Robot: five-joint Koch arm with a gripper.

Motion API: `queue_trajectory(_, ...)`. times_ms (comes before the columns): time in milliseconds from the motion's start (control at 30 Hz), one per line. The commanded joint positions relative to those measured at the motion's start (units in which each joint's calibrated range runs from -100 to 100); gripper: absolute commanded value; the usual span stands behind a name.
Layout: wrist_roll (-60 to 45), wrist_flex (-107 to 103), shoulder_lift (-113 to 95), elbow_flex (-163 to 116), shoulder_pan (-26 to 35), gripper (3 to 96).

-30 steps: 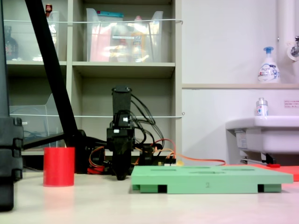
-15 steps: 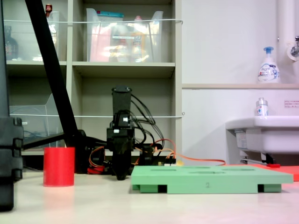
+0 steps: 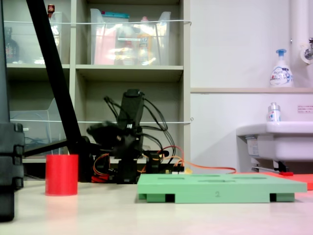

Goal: Put the cylinder block into the corresponding hole

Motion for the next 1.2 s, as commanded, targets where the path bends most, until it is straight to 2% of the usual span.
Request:
queue_trajectory(33,9.6,18.6,-0.5,-0.9,0.9,53.1)
queue_trajectory(267,12.7,21.0,-0.5,-0.9,1.8,54.3)
queue_trajectory(467,13.1,25.8,-0.5,-0.9,1.9,73.2)
queue_trajectory(567,13.1,31.9,-0.5,-0.9,1.6,74.4)
queue_trajectory(600,13.1,34.5,2.2,-0.9,1.3,75.1)
queue_trajectory(700,13.5,41.2,14.8,-0.9,1.3,88.5)
queue_trajectory(733,13.6,43.5,19.3,-0.9,1.3,89.7)
queue_trajectory(900,15.4,50.3,36.3,1.2,-0.5,89.7)
queue_trajectory(1067,17.1,52.6,63.4,8.2,-2.9,89.5)
queue_trajectory(1200,17.8,52.6,73.1,12.5,-4.3,89.0)
